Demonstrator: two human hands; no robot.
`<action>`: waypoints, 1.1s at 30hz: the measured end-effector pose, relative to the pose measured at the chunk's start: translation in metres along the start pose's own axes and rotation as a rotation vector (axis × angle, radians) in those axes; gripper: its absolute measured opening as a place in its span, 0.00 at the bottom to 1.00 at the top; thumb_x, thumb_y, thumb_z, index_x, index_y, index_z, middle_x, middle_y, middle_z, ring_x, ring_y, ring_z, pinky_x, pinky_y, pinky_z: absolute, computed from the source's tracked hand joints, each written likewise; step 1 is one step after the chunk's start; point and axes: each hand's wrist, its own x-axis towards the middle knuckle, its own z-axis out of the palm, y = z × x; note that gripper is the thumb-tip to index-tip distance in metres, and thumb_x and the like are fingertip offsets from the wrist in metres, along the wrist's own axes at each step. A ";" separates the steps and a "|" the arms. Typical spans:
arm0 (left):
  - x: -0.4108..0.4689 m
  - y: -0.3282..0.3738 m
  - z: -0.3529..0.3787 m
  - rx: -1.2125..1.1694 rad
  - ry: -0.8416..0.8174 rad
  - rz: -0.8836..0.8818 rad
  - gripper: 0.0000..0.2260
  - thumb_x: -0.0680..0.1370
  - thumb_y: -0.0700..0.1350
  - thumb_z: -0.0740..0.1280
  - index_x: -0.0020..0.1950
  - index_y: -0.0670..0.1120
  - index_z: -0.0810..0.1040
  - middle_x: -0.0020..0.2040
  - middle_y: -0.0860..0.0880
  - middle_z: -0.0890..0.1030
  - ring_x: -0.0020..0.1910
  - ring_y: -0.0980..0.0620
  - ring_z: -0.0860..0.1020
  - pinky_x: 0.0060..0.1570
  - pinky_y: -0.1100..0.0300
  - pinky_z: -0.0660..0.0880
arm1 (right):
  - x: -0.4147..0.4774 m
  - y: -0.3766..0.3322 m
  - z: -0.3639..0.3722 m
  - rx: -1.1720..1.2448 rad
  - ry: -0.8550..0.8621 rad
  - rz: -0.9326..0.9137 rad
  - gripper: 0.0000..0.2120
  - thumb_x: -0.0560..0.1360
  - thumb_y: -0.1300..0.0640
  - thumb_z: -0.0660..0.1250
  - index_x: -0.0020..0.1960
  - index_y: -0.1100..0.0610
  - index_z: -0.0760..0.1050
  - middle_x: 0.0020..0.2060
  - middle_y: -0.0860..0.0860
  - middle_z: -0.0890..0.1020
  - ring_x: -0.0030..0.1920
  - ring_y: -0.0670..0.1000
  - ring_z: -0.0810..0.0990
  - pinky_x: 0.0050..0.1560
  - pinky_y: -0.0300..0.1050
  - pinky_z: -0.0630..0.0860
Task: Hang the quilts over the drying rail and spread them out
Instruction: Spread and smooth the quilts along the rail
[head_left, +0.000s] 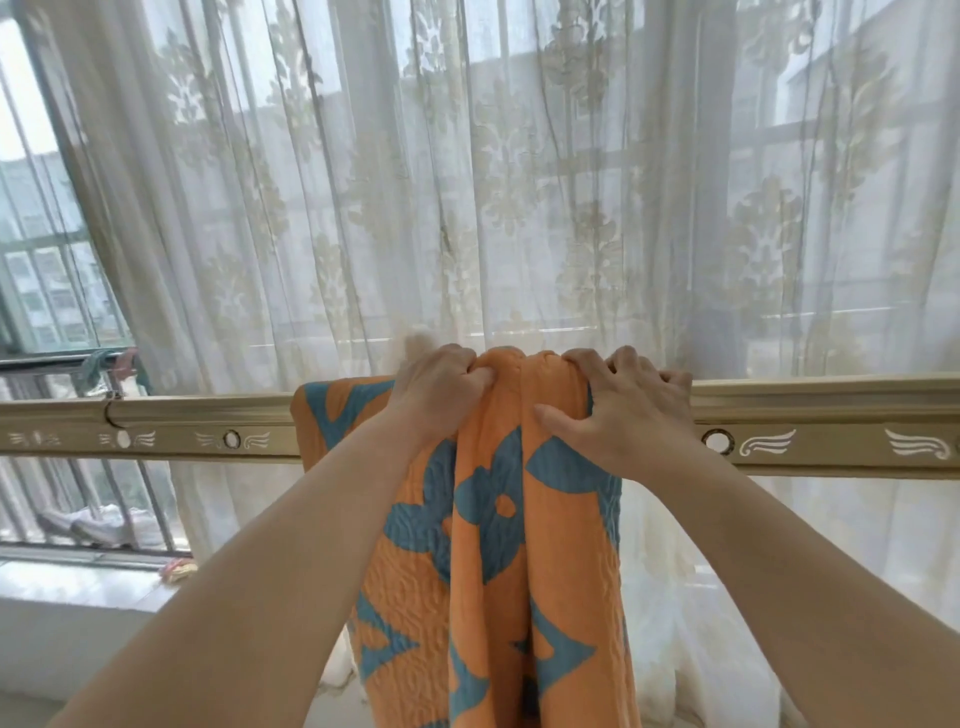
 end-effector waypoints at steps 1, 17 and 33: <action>0.001 -0.002 0.001 -0.019 -0.008 -0.002 0.16 0.80 0.52 0.59 0.34 0.47 0.70 0.36 0.53 0.72 0.40 0.50 0.73 0.37 0.57 0.63 | 0.001 -0.003 -0.001 -0.021 -0.025 0.008 0.39 0.66 0.23 0.52 0.70 0.43 0.59 0.61 0.52 0.70 0.63 0.55 0.69 0.62 0.56 0.61; 0.005 -0.023 -0.001 -0.150 0.072 -0.007 0.18 0.79 0.52 0.59 0.35 0.42 0.72 0.36 0.48 0.76 0.41 0.48 0.76 0.39 0.55 0.66 | 0.024 0.002 -0.005 0.238 0.171 -0.072 0.10 0.77 0.56 0.59 0.57 0.58 0.69 0.36 0.50 0.74 0.37 0.52 0.72 0.40 0.44 0.65; 0.028 0.009 0.025 -0.292 0.032 -0.061 0.18 0.77 0.49 0.62 0.28 0.47 0.65 0.29 0.50 0.71 0.32 0.51 0.70 0.35 0.54 0.64 | 0.045 0.101 -0.050 0.788 -0.403 0.284 0.22 0.77 0.69 0.61 0.67 0.54 0.70 0.59 0.56 0.77 0.53 0.52 0.78 0.54 0.44 0.77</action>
